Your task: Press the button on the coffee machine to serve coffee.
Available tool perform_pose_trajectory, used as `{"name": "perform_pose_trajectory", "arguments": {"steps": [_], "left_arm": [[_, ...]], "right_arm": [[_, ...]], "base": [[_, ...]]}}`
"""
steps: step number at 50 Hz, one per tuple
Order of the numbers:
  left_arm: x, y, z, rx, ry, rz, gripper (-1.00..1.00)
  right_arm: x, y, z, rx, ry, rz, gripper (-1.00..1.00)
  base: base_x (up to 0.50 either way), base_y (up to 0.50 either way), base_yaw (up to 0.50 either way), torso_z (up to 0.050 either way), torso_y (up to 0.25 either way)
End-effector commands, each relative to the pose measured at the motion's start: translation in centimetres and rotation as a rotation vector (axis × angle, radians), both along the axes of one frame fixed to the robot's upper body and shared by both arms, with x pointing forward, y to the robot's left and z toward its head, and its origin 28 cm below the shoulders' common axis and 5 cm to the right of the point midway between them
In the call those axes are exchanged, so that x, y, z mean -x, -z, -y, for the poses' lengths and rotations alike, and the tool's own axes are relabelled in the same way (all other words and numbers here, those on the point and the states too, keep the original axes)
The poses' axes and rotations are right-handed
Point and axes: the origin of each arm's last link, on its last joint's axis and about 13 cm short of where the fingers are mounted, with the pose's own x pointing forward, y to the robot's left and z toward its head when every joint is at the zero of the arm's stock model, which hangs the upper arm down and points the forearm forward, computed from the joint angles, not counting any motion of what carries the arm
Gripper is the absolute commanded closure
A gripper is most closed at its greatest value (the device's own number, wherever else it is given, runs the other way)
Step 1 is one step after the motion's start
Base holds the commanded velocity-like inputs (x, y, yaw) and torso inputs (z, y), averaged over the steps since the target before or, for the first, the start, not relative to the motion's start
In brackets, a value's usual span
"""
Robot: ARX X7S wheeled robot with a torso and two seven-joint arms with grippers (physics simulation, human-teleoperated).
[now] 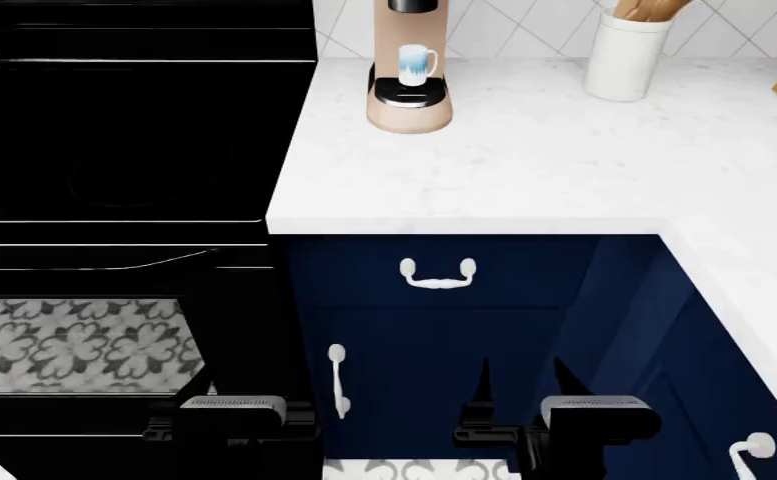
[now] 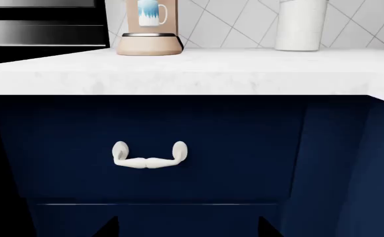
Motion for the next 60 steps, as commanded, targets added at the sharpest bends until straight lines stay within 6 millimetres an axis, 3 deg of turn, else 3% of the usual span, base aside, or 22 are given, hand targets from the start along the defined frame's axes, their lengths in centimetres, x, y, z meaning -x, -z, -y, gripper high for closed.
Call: {"name": "perform_pose_trajectory", "arguments": {"steps": [1, 31, 60], "left_arm": [[-0.21, 0.07, -0.09, 0.024, 0.000, -0.014, -1.00], [0.02, -0.15, -0.47, -0.001, 0.004, 0.008, -1.00], [-0.07, -0.21, -0.15, 0.006, 0.012, 0.025, -1.00]], "right_arm": [[0.00, 0.00, -0.03, 0.000, 0.000, 0.000, -1.00], [0.25, -0.33, -0.04, 0.025, -0.001, 0.031, -1.00], [0.25, -0.33, -0.09, 0.028, -0.011, 0.028, -1.00]], "base": [[0.00, 0.00, 0.00, 0.000, 0.000], [0.00, 0.00, 0.00, 0.000, 0.000], [0.00, 0.00, 0.00, 0.049, 0.000]]}}
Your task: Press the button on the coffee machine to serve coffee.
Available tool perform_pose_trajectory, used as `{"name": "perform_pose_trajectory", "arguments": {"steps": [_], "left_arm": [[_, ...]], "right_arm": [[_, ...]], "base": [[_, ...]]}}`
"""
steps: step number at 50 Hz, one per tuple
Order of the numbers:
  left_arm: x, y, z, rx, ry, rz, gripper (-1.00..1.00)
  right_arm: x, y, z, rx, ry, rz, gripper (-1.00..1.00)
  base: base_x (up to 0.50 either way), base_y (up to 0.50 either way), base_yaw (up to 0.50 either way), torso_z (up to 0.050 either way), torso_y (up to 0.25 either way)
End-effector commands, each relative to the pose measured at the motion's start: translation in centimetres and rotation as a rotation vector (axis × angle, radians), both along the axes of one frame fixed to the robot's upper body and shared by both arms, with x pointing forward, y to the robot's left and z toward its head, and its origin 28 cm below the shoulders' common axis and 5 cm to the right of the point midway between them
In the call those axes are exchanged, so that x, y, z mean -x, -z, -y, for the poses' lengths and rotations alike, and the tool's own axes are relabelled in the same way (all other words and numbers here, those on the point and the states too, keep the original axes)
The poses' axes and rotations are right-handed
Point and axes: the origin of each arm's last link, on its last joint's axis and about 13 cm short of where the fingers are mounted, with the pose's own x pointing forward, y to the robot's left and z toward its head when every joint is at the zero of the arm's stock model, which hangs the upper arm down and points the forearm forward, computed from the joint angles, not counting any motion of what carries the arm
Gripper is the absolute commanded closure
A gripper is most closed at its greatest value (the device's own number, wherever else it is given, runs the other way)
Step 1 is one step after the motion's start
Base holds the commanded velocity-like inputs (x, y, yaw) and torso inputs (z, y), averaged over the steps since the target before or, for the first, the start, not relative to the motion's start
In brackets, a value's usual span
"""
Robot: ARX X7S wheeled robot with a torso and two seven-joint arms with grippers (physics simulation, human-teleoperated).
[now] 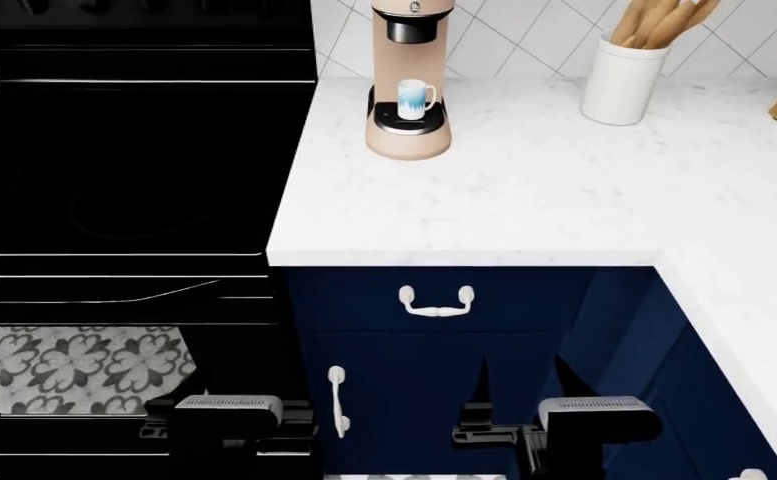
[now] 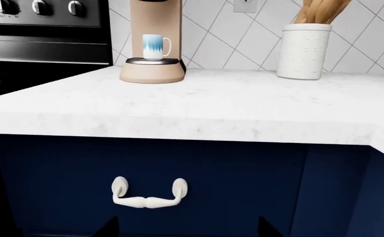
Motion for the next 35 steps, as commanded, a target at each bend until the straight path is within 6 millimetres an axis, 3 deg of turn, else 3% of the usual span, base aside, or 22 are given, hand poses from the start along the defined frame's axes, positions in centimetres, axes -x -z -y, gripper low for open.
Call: {"name": "perform_pose_trajectory", "arguments": {"steps": [1, 9, 18, 19, 20, 35], "left_arm": [[0.0, 0.0, 0.1, 0.005, 0.003, 0.002, -1.00], [-0.1, -0.2, 0.2, 0.016, 0.010, 0.015, -1.00], [0.3, 0.0, -0.6, 0.002, -0.005, 0.014, -1.00], [1.9, 11.4, 1.9, 0.012, -0.013, -0.119, -1.00], [0.4, 0.0, -0.5, 0.000, 0.011, 0.018, -1.00], [0.4, -0.4, -0.4, -0.004, 0.021, 0.026, -1.00]], "right_arm": [[0.0, 0.0, 0.0, 0.000, -0.001, -0.004, -1.00], [-0.1, 0.0, 0.0, -0.001, -0.003, -0.005, -1.00], [-0.1, 0.1, -0.1, 0.001, -0.009, -0.009, -1.00], [0.0, 11.2, 0.7, 0.049, 0.155, -0.169, -1.00], [-0.1, 0.1, -0.1, 0.002, -0.010, -0.010, -1.00], [-0.1, -0.5, -0.1, 0.009, -0.002, 0.006, -1.00]], "base": [[0.00, 0.00, 0.00, 0.050, 0.000], [0.00, 0.00, 0.00, 0.049, 0.000], [0.00, 0.00, 0.00, 0.000, 0.000], [0.00, 0.00, 0.00, 0.000, 0.000], [0.00, 0.00, 0.00, 0.000, 0.000], [0.00, 0.00, 0.00, 0.000, 0.000]]}}
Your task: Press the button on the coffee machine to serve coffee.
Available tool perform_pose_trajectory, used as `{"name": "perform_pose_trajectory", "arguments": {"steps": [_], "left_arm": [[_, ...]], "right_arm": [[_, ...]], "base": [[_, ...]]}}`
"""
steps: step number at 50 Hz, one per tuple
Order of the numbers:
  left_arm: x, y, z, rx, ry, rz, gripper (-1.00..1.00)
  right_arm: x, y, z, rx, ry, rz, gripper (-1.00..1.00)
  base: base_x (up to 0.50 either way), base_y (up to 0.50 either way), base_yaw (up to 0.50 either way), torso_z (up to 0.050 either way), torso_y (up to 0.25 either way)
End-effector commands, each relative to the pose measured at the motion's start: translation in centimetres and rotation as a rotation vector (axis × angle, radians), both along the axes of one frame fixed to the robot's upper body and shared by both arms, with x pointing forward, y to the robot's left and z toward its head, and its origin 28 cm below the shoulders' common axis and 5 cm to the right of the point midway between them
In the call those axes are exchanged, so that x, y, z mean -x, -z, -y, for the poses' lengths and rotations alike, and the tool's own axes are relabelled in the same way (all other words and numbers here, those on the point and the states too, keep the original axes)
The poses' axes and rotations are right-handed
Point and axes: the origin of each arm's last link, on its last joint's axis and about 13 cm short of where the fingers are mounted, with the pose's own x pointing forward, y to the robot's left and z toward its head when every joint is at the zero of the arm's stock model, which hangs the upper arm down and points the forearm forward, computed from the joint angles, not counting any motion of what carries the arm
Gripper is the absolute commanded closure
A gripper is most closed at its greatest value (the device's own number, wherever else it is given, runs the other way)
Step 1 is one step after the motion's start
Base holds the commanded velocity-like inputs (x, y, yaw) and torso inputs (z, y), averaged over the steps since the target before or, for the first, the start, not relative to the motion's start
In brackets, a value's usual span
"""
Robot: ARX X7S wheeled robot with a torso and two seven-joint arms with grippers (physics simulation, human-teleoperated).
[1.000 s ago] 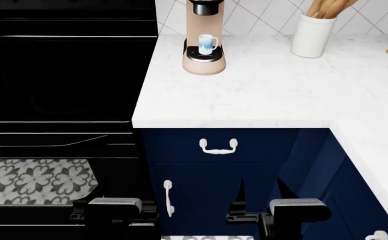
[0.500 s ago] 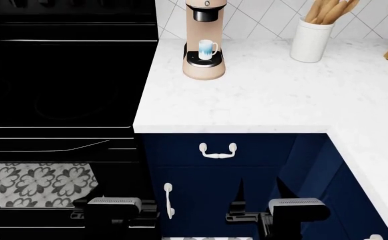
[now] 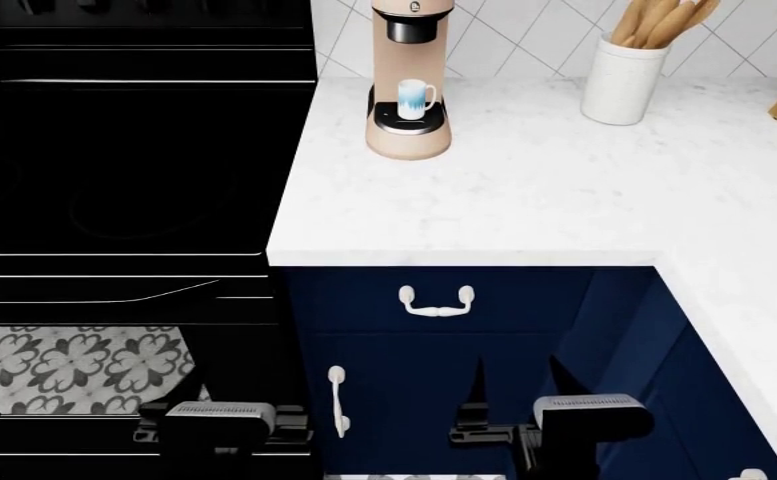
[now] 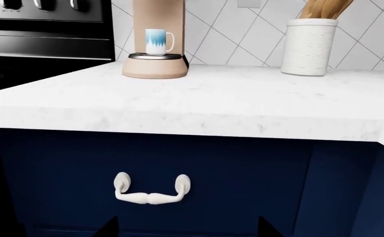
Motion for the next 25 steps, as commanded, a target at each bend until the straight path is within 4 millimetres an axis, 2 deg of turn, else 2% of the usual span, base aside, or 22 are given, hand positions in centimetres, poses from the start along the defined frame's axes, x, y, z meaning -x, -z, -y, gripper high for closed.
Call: {"name": "perform_pose_trajectory", "arguments": {"steps": [1, 3, 7, 11, 14, 25], "left_arm": [[0.1, -1.0, 0.2, 0.012, 0.013, 0.004, -1.00], [0.1, -1.8, 0.4, 0.011, 0.032, 0.009, -1.00], [0.1, -4.5, 0.6, 0.033, 0.050, 0.025, -1.00], [0.2, -8.3, 0.8, 0.063, 0.076, 0.039, -1.00], [0.3, -10.3, 0.7, 0.044, 0.098, 0.049, -1.00], [-0.1, -15.3, 0.0, 0.011, 0.113, 0.052, -1.00]], "right_arm": [[0.2, -1.2, 0.0, 0.008, 0.012, 0.028, -1.00], [0.3, -2.0, -0.1, 0.006, 0.013, 0.042, -1.00], [0.4, -4.1, 0.0, 0.012, 0.020, 0.078, -1.00], [0.5, -7.2, 0.2, 0.004, 0.036, 0.112, -1.00], [0.6, -9.1, 0.4, 0.000, 0.037, 0.137, -1.00], [0.2, -15.6, 1.1, 0.048, 0.020, 0.189, -1.00]], "base": [[0.00, 0.00, 0.00, 0.000, 0.000], [0.00, 0.00, 0.00, 0.000, 0.000], [0.00, 0.00, 0.00, 0.000, 0.000], [0.00, 0.00, 0.00, 0.000, 0.000], [0.00, 0.00, 0.00, 0.000, 0.000], [0.00, 0.00, 0.00, 0.000, 0.000]]}}
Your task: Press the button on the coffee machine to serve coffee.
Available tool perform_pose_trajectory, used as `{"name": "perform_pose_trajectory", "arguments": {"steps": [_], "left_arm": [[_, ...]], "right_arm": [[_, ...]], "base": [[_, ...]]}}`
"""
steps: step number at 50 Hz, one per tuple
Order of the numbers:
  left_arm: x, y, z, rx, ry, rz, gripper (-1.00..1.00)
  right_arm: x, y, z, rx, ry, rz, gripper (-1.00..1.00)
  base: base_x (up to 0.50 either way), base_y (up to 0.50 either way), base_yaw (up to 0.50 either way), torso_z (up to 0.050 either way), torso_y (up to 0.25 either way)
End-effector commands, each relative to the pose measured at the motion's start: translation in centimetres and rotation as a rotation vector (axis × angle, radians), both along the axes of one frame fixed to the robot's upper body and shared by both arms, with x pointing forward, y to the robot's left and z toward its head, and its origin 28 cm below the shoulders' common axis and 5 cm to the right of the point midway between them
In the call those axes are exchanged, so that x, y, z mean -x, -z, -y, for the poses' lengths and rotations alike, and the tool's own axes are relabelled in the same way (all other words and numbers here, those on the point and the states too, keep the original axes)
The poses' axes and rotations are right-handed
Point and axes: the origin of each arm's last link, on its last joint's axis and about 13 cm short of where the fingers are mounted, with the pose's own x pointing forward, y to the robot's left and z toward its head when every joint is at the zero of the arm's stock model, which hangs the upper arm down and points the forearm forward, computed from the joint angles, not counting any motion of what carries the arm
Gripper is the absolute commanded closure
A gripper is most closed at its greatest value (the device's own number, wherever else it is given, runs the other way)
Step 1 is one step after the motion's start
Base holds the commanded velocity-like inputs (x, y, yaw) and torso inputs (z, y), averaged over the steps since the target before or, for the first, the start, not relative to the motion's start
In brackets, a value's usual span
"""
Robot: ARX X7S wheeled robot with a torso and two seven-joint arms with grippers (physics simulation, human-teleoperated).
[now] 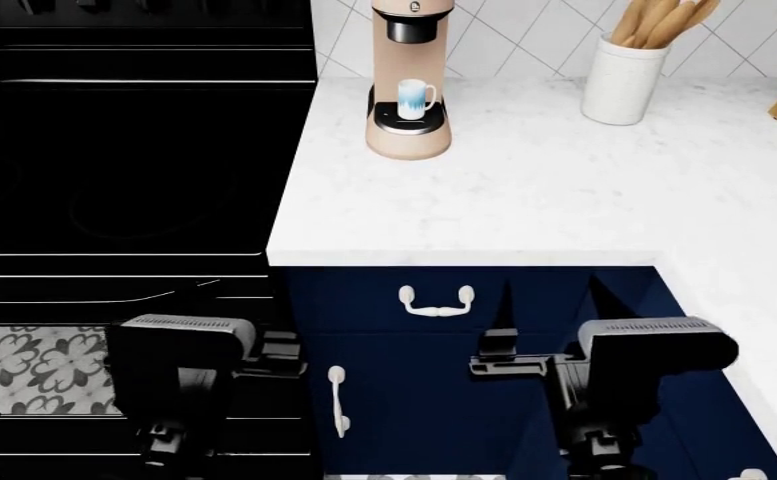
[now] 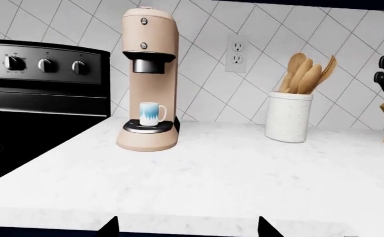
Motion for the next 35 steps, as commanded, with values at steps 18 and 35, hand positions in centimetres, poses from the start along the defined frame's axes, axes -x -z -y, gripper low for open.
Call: {"name": "perform_pose_trajectory", "arguments": {"steps": [18, 35], "left_arm": [[-0.2, -8.2, -1.5, -0.056, -0.014, 0.035, -1.00], [-0.3, -7.6, -1.9, -0.062, -0.039, 0.023, -1.00]], "right_arm": [[0.9, -9.4, 1.5, 0.050, 0.028, 0.050, -1.00], [1.2, -8.8, 2.0, 0.031, 0.067, 0.055, -1.00]], "base": [[0.00, 0.00, 0.00, 0.000, 0.000], [0.07, 0.00, 0.00, 0.000, 0.000]]}}
